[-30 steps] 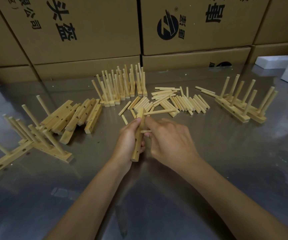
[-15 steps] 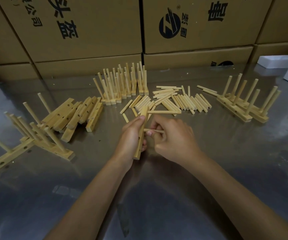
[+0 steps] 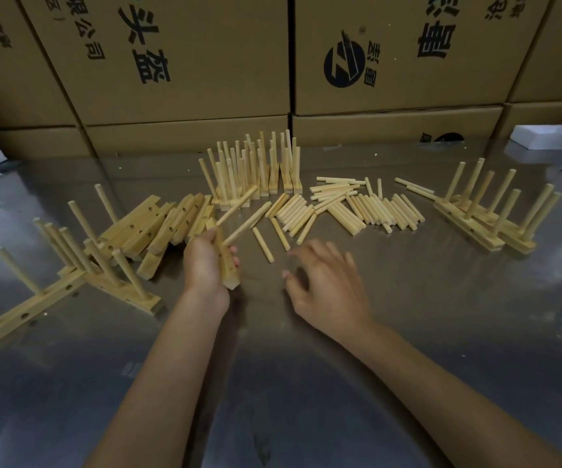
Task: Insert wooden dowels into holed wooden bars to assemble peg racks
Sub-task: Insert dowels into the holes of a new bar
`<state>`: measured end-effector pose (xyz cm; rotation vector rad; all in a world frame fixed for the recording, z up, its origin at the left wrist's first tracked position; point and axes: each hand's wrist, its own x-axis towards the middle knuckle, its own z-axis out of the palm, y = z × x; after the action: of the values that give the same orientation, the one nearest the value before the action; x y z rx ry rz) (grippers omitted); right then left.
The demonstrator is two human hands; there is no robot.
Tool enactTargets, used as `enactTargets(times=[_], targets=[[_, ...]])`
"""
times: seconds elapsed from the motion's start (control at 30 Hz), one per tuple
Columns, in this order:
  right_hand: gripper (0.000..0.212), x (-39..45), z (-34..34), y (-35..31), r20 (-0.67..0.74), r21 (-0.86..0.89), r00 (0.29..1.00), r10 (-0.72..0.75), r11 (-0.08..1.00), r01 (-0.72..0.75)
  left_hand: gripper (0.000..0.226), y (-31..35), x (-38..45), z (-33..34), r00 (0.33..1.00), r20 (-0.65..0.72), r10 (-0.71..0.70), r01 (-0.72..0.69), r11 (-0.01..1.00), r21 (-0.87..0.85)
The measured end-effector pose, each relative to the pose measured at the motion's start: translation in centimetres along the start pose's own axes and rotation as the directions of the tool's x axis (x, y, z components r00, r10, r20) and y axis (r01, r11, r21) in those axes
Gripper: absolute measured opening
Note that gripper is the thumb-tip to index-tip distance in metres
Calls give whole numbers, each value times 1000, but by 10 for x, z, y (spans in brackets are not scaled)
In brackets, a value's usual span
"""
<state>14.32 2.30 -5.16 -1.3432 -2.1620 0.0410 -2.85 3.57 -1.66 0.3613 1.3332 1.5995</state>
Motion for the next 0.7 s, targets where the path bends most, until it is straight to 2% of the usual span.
enactTargets(times=[0.1,0.2,0.3,0.4,0.5,0.6,0.7], targets=[[36,27,14,-10,-43,-86,999,16,996,-19,35,0,-3,1,998,64,-27,31,998,-53],[34,51,25,-19,-15,-164,996,83,983,-85,29,1,-9,1,992,107,-65,74,994,-82],[28,55,27,-22,-35,-133,993,116,984,-120,25,2,-11,0,991,110,-81,90,993,-82],[11,41,15,-14,-117,147,963,241,964,-223,25,2,-12,1,988,136,-79,90,993,-80],[11,25,-9,2,-109,502,894,435,800,-328,27,2,-15,3,984,157,-83,95,993,-71],[6,17,-35,12,-113,745,843,526,606,-278,28,0,-21,6,979,178,-97,109,992,-62],[10,12,-52,14,-140,861,825,548,479,-172,28,-1,-25,8,976,196,-91,105,992,-63]])
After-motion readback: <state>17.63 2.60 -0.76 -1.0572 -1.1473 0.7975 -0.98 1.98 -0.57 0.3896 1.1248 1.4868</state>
